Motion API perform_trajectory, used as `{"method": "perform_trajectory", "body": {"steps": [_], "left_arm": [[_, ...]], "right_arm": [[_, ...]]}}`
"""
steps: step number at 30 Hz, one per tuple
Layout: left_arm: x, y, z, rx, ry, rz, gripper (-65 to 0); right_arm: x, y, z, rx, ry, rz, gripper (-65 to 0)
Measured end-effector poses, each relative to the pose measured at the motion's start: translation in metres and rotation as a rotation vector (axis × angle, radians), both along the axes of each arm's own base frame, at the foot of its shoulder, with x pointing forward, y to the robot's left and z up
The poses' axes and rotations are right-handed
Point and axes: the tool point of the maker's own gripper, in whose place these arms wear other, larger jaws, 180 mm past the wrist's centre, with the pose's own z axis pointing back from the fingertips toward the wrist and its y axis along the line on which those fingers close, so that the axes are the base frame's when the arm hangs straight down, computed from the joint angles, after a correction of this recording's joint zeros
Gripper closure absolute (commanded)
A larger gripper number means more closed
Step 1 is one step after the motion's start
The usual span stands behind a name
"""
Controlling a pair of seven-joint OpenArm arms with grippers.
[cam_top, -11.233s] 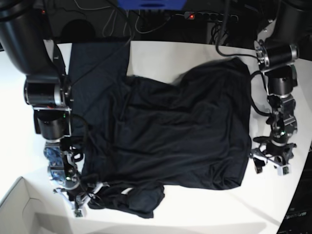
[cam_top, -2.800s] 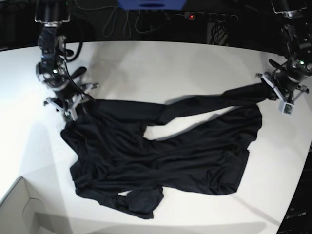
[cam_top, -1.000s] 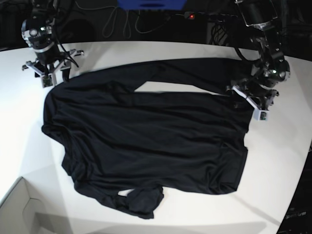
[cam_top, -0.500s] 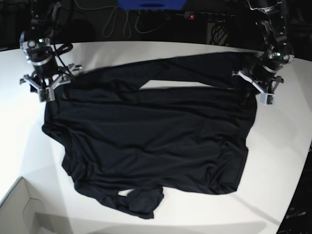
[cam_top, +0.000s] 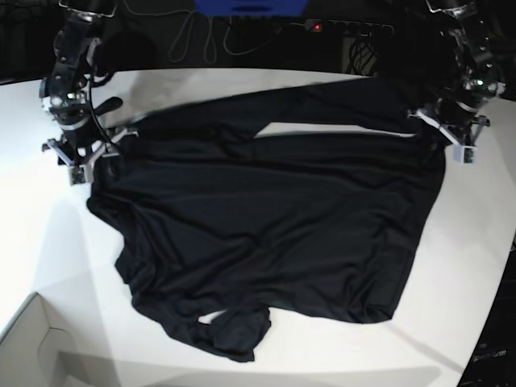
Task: Layout the t-shirt on the table in an organized manner, then fold the t-shirt properly
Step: 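Hold the shirt edge with both grippers and stretch it flat, then release and move the left gripper toward the shirt's hem corner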
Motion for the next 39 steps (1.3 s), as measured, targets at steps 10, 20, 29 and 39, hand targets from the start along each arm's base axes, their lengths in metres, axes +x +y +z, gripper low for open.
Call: {"method": "perform_trajectory", "body": {"steps": [10,20,29,39], "left_arm": [[-0.002,0.007,0.001,0.01,0.009,0.015,-13.2],[-0.002,0.019,0.012,0.088,0.045,0.021,-13.2],[0.012,0.017,0.048,0.143,-0.046,0.001,-13.3],[0.08,0.035,0.131,0.191,-0.297,0.069,-13.4]], "right_arm": [[-0.029,0.008,-0.014,0.017,0.043,0.002,-32.5],[-0.027,0.014,0.042,-0.061,-0.071,0.042,-32.5],[-0.023,0.017,0.053,-0.066,-0.1,0.048,-32.5],[-0.035,0.027,0.041,-0.029,-0.069,0.033,-32.5]]}}
